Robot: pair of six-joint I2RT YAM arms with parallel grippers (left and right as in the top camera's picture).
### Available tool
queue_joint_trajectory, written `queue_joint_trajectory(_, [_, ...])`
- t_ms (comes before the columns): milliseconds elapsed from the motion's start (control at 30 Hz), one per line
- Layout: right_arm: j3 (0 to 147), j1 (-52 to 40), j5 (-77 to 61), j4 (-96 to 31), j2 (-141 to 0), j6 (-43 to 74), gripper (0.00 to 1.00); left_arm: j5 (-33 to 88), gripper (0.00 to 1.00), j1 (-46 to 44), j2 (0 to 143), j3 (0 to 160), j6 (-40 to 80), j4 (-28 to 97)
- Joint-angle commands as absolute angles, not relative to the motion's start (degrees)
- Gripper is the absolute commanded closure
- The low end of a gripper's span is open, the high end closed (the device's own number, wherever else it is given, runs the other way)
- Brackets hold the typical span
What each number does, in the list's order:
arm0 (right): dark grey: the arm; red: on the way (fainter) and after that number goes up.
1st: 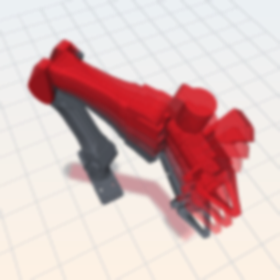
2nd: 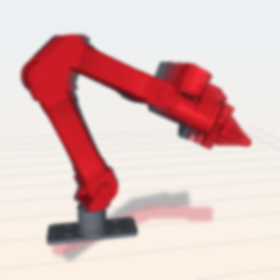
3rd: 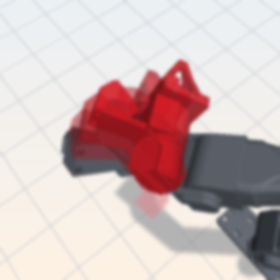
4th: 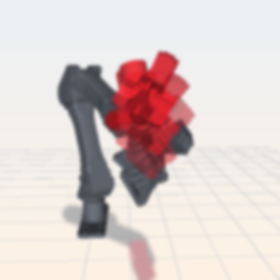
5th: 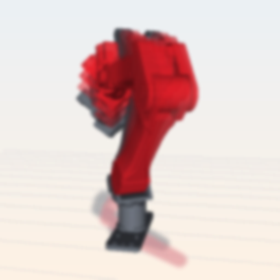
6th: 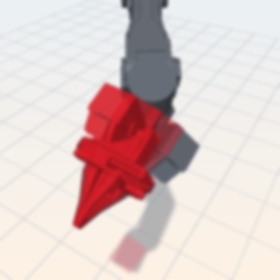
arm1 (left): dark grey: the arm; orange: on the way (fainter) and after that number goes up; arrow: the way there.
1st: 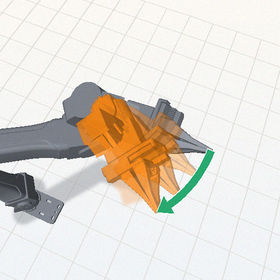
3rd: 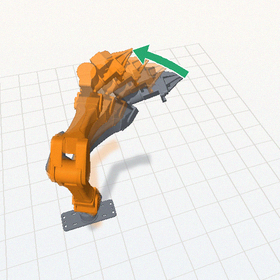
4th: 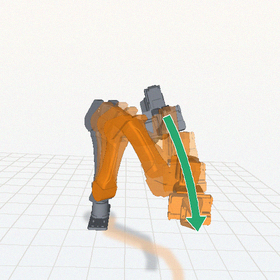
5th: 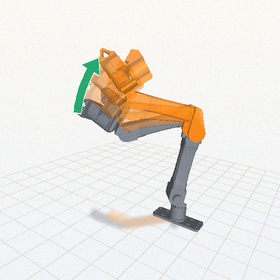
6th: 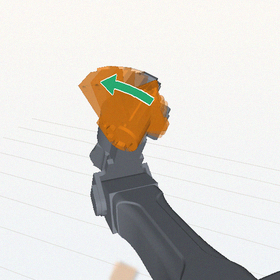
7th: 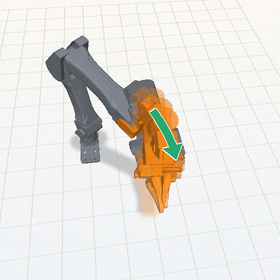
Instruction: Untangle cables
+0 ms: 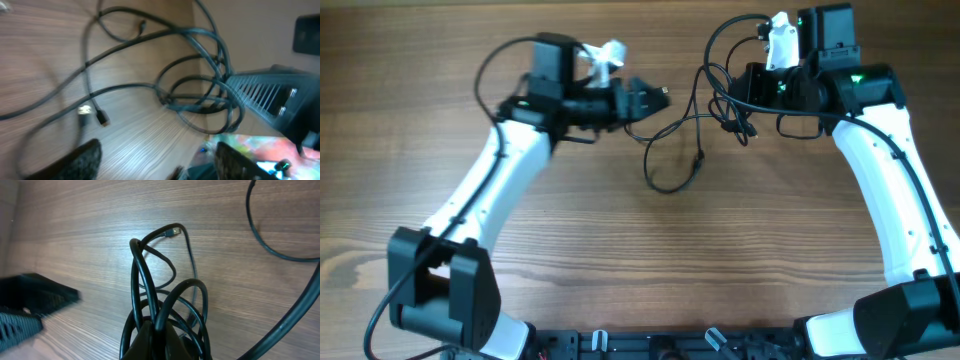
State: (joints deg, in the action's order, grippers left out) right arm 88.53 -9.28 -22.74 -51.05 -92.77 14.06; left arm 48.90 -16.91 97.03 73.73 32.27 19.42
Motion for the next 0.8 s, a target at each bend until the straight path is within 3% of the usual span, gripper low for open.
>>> queue_joint_trajectory(0, [90.4,-9.6,-24.1,-50.5,-92.5,16.7,0.96,40.0,0.16,-23.3,96.4,73.8,57.4,12.7])
queue_joint_trajectory(67, [90.4,-9.6,-24.1,-50.5,-92.5,16.7,0.96,37.5,0.09,-25.2,96.4,73.8,62.8,9.6])
queue_joint_trajectory(133, [90.4,-9.6,-24.1,-50.3,-92.5,16.7,0.96,36.3,0.09,-25.7,96.4,73.8,66.7,8.2])
queue_joint_trajectory(300, [90.4,-9.6,-24.0,-50.1,-92.5,16.7,0.96,37.2,0.23,-25.7,99.1,73.8,74.6,5.0])
queue_joint_trajectory(467, [90.4,-9.8,-22.7,-50.2,-92.5,16.7,0.96,43.3,0.31,-26.9,104.1,73.8,84.6,-9.0])
queue_joint_trajectory(600, [90.3,-9.8,-21.8,-50.2,-92.5,16.6,0.96,43.9,0.42,-29.1,105.0,73.8,84.9,-9.5])
queue_joint_trajectory(767, [90.3,-9.8,-21.2,-50.1,-92.5,16.7,0.96,43.9,0.46,-30.2,105.0,73.8,84.7,-9.5])
